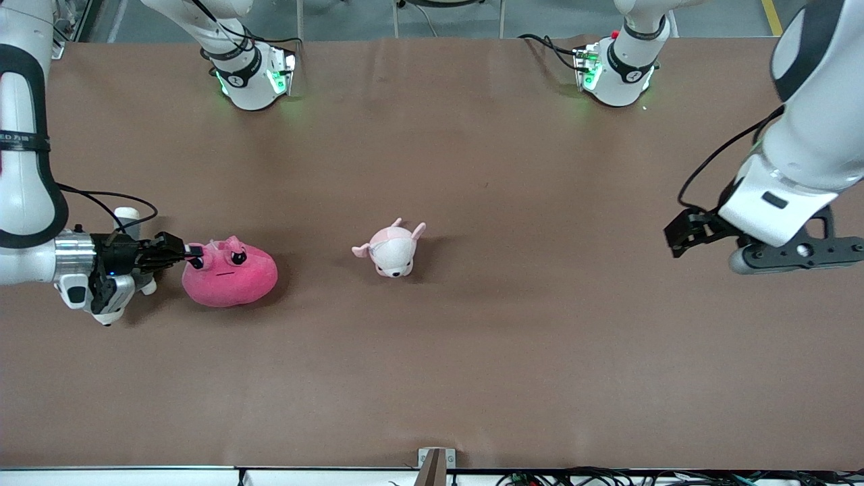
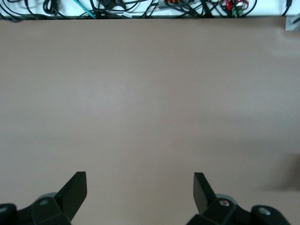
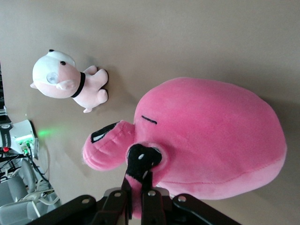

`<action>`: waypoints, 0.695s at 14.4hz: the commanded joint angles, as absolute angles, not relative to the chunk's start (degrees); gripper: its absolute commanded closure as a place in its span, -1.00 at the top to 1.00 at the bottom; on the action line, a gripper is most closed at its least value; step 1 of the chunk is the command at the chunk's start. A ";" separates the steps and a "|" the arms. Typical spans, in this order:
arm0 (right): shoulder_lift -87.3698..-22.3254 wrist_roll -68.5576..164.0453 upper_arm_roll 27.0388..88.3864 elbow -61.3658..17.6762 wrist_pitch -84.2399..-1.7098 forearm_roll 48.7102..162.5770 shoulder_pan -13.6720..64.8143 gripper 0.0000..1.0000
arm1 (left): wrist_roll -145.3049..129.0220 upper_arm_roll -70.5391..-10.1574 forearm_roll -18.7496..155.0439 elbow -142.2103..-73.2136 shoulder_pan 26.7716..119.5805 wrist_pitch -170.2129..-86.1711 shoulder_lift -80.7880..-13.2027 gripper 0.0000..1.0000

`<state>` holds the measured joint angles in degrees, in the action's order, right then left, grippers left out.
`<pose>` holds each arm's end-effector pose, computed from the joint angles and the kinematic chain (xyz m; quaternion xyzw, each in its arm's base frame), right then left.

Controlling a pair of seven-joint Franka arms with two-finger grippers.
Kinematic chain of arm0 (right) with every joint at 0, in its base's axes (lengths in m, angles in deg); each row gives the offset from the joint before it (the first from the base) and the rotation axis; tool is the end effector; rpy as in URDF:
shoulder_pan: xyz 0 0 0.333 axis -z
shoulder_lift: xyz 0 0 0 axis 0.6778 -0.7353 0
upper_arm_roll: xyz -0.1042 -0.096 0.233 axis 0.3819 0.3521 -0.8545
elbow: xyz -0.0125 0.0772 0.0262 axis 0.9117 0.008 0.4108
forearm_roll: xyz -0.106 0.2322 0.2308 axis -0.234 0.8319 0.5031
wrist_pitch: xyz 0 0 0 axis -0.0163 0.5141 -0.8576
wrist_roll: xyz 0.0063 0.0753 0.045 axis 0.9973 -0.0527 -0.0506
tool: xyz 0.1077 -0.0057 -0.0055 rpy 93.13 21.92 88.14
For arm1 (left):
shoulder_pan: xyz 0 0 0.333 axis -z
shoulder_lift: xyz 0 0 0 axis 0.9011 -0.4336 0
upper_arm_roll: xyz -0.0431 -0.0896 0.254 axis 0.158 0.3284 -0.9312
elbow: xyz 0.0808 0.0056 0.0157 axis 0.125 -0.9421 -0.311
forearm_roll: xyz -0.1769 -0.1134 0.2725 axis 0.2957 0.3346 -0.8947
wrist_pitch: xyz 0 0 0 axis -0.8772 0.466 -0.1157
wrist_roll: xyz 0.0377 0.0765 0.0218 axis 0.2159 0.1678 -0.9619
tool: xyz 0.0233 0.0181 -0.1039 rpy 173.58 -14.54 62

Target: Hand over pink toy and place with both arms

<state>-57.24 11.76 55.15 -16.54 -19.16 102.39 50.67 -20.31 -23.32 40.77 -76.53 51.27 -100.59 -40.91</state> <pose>0.5621 -0.0456 0.3278 -0.9203 -0.1676 0.0894 0.3420 0.5685 -0.1247 0.5798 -0.9972 0.0050 -0.0591 0.0460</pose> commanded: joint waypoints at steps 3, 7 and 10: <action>-58.63 11.64 54.37 -15.37 -17.18 103.16 51.63 -0.96 | -7.87 -30.60 47.43 -79.45 51.11 -95.06 -33.87 1.00; -59.50 11.73 54.37 -15.37 -16.48 103.78 51.63 -0.95 | -2.66 -48.97 55.70 -91.02 63.75 -94.61 -23.69 1.00; -61.35 11.56 54.28 -15.37 -16.48 103.87 52.16 -0.95 | -3.53 -51.55 57.31 -97.90 65.88 -94.79 -18.40 1.00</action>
<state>-59.81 11.77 55.10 -16.49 -17.63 103.00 50.74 -3.46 -50.20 56.15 -90.29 64.91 -93.68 -24.29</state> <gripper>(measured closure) 0.903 0.000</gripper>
